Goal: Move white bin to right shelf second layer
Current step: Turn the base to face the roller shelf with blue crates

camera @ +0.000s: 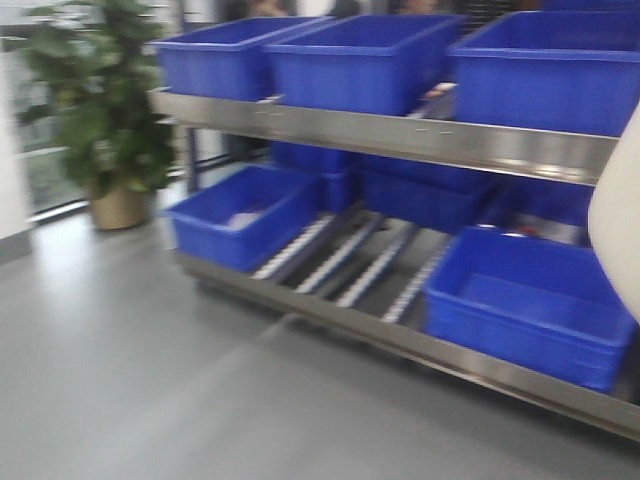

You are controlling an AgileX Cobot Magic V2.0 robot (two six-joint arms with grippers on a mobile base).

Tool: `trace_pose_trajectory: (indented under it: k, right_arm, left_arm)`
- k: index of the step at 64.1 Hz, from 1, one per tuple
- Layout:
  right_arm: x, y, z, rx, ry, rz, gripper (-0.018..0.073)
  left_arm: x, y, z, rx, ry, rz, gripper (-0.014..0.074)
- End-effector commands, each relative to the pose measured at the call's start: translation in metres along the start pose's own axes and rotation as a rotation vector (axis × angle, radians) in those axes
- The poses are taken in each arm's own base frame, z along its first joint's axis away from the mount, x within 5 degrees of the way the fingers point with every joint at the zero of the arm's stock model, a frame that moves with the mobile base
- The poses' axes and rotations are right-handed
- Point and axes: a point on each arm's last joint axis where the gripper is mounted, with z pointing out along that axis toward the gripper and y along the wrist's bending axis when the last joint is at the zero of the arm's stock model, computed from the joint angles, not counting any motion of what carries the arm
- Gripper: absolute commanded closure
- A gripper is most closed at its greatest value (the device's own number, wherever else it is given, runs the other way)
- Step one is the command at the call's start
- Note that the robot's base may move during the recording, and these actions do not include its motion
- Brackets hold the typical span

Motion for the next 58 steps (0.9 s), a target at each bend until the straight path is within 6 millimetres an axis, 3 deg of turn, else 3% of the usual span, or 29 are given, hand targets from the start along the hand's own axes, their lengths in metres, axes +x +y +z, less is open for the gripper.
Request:
trace_pose_trajectory:
  k: [1, 58]
  right_arm:
    - [-0.0123, 0.0008, -0.0063, -0.006, -0.100, -0.002, 0.0505]
    - [-0.0123, 0.0008, -0.0063, -0.006, -0.100, -0.002, 0.0505]
  left_arm:
    - [0.0014, 0.0001, 0.0000, -0.002, -0.069, -0.013, 0.0512]
    - [0.0014, 0.0001, 0.0000, -0.002, -0.069, -0.013, 0.0512]
